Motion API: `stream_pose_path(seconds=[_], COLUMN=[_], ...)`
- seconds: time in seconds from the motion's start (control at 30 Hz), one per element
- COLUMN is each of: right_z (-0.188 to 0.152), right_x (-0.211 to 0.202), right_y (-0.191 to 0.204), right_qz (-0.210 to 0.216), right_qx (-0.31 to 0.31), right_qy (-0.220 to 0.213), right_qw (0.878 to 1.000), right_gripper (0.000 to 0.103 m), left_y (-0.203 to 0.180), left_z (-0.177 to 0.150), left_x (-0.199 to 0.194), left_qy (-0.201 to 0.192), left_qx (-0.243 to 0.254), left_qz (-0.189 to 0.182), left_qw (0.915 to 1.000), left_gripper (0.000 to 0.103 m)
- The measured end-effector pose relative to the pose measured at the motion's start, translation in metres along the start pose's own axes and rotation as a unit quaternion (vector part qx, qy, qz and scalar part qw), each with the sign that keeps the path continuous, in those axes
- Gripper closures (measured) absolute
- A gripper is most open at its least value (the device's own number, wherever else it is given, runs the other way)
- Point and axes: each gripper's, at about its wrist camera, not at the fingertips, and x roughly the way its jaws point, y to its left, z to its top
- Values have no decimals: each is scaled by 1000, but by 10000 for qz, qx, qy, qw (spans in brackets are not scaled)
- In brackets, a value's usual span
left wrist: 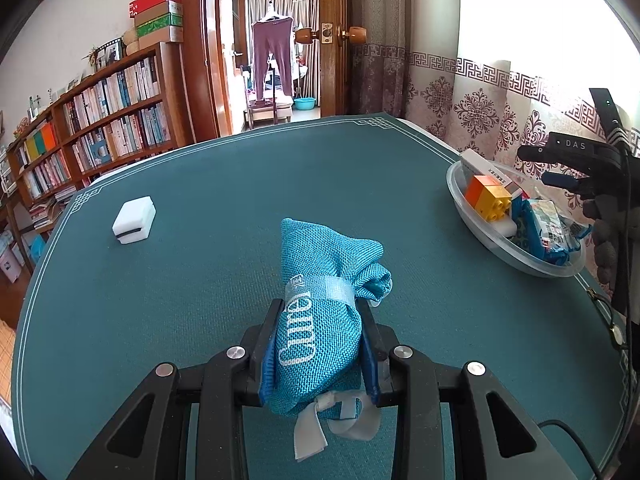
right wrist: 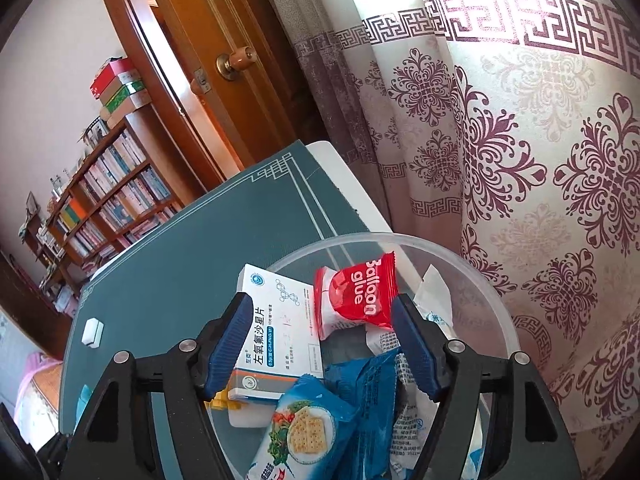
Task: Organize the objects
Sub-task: 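Carry the red packet into the bowl and open the right gripper while the left holds the towel, then carry the blue towel over the bowl with the left gripper while the right withdraws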
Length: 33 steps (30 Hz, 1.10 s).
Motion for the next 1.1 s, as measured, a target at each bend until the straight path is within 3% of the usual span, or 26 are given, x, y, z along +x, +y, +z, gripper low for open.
stream_pose_path(seconds=[0.57,1.1], right_z=[-62,-105], right_x=[-82,-106], right_y=[8,-27], right_qz=[-36,220], right_qx=[-815,-693], right_qy=[-444,-185], right_qw=[9957,9972], right_gripper=[30,30], left_y=[-41,-122], left_z=[22,75], left_x=[-10,-14], left_qy=[-181,-407], left_qx=[267,643], left_qz=[-306,-829], left_qw=[9990,9937], left_gripper=[68,67])
